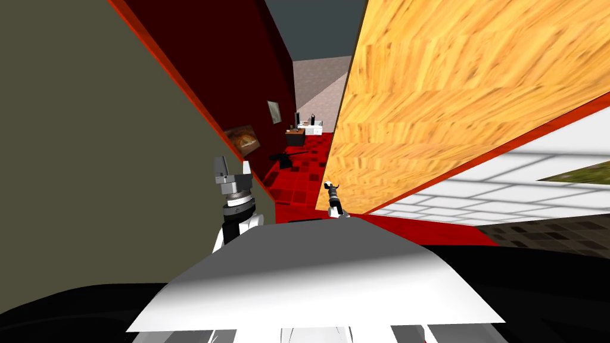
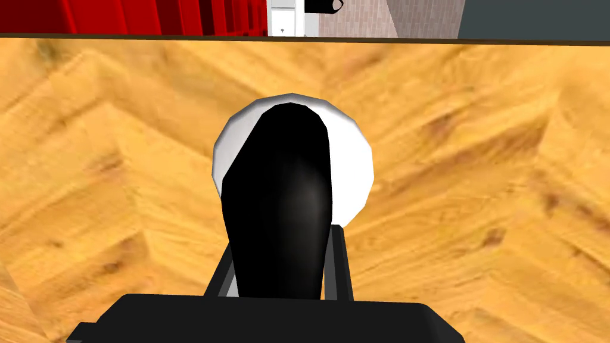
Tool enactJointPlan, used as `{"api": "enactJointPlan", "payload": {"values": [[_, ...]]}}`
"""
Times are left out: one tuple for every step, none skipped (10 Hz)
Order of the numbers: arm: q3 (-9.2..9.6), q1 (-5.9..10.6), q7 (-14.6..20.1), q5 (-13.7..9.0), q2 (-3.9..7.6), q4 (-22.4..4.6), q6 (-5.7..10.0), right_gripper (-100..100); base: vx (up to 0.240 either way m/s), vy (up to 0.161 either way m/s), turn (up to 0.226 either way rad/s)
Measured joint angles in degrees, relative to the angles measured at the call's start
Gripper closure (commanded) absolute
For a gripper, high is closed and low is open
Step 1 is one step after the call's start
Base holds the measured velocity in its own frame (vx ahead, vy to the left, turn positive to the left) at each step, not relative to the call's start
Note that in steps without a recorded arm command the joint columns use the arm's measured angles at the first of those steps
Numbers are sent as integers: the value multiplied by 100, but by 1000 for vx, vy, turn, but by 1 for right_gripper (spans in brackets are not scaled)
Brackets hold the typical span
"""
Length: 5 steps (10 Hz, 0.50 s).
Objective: Pull the door open
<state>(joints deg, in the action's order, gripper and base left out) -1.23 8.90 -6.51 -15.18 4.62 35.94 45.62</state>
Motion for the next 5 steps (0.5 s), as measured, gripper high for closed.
{"api": "enactJointPlan", "payload": {"values": [[3,-6,-1,2,-3,-5,-4,100,0,0,0],[4,-7,0,2,-3,-6,-5,100,-102,-33,79],[19,35,29,-8,25,-48,44,100,-168,-20,91],[36,40,56,-13,56,-4,53,100,-179,-24,60],[61,47,83,-15,81,3,61,100,-199,-53,73]]}}
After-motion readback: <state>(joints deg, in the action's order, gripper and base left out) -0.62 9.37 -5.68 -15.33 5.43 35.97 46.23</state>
